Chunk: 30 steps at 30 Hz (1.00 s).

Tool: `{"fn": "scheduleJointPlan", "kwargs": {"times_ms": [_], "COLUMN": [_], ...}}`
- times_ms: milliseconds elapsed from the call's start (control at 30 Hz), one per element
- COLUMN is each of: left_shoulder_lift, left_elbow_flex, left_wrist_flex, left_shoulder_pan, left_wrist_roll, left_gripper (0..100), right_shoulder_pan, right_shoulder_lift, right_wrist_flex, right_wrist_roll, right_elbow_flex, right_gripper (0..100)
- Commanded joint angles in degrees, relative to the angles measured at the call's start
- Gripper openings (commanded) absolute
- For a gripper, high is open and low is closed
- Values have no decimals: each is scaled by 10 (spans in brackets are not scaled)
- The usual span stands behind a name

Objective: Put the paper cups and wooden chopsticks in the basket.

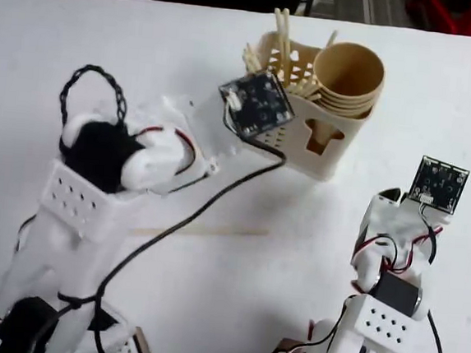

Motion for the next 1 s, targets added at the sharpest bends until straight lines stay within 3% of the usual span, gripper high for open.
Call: {"fn": "scheduleJointPlan", "kwargs": {"times_ms": [0, 167, 633, 967], "left_shoulder_lift": [-21, -25, -20, -21], "left_elbow_flex": [-61, -82, -74, 87], "left_wrist_flex": [-1, -41, -305, -623], "left_shoulder_pan": [48, 78, 80, 80], "left_wrist_roll": [26, 73, 159, 178], "left_gripper": [21, 21, 20, 20], "right_shoulder_pan": [5, 5, 5, 2], "right_shoulder_lift": [-13, -13, -13, -13], "right_wrist_flex": [-13, -13, -13, -13], "right_wrist_roll": [-2, -2, -1, -1], "right_elbow_flex": [-8, -8, -8, -7], "right_gripper": [49, 49, 49, 49]}}
